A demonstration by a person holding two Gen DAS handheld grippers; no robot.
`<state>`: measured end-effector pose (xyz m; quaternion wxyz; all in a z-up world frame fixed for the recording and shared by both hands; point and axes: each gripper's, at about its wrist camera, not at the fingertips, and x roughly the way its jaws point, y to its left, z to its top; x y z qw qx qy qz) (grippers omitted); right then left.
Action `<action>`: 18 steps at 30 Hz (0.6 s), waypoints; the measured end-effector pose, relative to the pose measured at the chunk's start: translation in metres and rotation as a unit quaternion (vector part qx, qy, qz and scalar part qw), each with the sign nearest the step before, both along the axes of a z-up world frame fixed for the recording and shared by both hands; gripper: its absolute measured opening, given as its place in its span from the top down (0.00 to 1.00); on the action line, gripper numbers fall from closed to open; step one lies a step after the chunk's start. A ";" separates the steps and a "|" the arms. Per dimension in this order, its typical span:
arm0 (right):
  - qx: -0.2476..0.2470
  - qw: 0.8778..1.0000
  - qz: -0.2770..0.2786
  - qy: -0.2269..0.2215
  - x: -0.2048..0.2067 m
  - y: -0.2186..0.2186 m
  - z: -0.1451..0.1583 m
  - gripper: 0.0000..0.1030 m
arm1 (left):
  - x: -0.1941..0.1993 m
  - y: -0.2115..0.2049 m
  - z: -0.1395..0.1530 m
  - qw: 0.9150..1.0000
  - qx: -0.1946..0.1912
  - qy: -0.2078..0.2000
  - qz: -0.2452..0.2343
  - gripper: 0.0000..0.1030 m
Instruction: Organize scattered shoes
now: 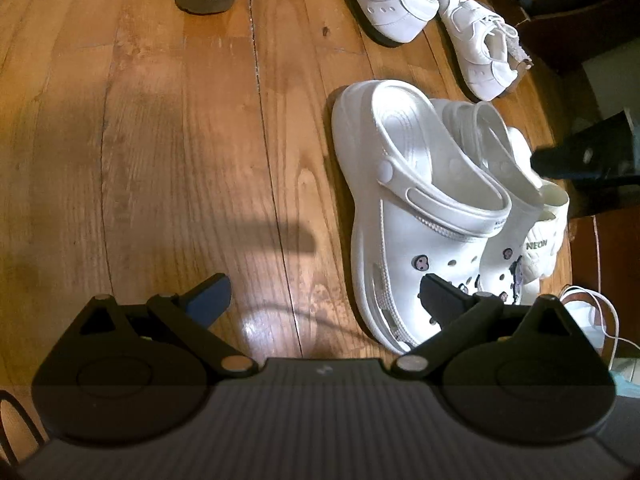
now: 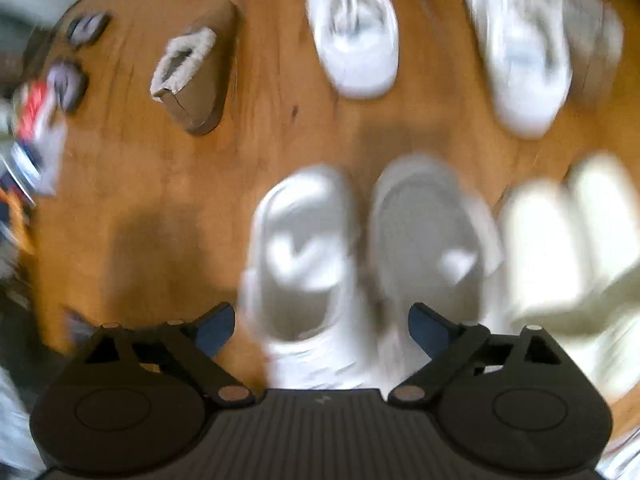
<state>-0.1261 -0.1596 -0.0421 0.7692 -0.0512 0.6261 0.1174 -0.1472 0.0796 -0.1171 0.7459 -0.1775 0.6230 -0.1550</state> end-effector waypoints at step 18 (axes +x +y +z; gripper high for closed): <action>-0.063 0.966 0.247 -0.051 -0.054 0.062 -0.073 0.00 | 0.012 -0.015 -0.013 1.000 0.016 0.017 -0.006 0.00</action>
